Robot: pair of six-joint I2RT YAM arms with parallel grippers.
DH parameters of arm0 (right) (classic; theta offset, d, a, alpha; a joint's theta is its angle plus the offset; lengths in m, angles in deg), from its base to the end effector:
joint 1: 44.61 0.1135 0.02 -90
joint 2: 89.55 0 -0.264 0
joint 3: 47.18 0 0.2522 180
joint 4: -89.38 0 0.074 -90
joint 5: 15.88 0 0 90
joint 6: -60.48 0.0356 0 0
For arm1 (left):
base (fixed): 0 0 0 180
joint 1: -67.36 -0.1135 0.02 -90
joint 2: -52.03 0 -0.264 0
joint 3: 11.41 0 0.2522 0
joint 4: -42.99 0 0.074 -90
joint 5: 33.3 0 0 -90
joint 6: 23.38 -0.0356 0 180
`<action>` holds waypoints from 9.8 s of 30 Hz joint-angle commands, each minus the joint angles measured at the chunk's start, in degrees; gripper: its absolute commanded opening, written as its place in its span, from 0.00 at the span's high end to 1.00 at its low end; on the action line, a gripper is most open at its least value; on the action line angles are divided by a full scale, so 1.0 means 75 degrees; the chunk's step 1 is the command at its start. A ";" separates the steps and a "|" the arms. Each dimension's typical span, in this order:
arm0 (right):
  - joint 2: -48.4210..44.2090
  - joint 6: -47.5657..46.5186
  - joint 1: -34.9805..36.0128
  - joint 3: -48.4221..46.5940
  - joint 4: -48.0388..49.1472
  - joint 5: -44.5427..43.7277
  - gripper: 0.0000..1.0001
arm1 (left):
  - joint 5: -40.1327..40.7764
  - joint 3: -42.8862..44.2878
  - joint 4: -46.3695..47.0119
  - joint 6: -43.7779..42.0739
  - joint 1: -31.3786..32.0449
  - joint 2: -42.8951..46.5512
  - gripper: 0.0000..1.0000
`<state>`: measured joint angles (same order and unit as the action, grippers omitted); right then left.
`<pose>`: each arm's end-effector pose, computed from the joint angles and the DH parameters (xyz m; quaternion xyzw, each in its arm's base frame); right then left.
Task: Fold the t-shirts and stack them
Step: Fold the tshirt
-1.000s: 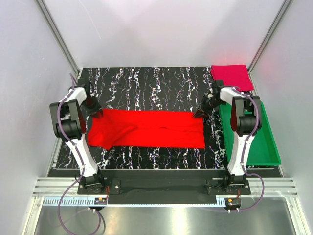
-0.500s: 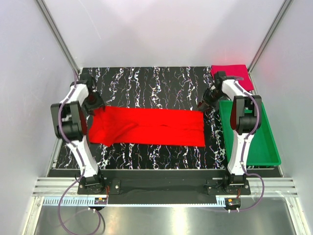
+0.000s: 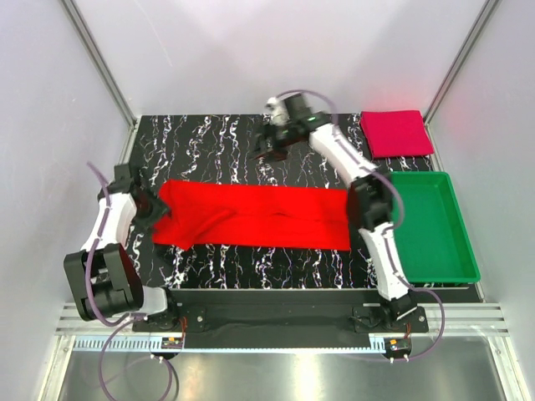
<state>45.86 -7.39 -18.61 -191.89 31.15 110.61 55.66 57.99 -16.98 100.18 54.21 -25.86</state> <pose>0.4620 0.2489 0.2622 -0.1398 0.8852 0.4036 0.1846 0.2478 0.0572 0.2325 -0.3879 0.9025 -0.0419 0.1823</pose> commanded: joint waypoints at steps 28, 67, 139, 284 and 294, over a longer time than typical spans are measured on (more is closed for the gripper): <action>0.3647 0.1068 0.2662 -0.3211 0.1311 0.0667 0.47 | -0.1139 -0.1934 0.0854 0.1198 -0.0767 0.1607 0.55; 0.2525 0.1620 0.2839 -0.1808 0.2015 0.0398 1.00 | -0.1665 -0.2356 0.1615 0.1022 -0.0813 0.1102 0.45; 0.2230 0.2112 0.1889 -0.0785 0.2671 0.1088 1.00 | -0.3306 -0.0914 0.2529 -0.0045 -0.0474 -0.0642 0.37; -0.1615 0.0225 0.1572 0.5532 0.2249 0.1111 0.53 | -0.1306 -0.0810 -0.0388 -0.0842 0.2796 0.1503 0.42; -0.1555 0.0424 0.1760 0.5379 0.2261 0.1076 0.51 | -0.1174 0.0644 0.0079 -0.1767 0.2573 -0.0665 0.56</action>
<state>34.41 -4.22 -6.20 -149.86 48.04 118.30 46.24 60.28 -18.21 90.24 74.28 -28.33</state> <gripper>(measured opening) 0.489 0.456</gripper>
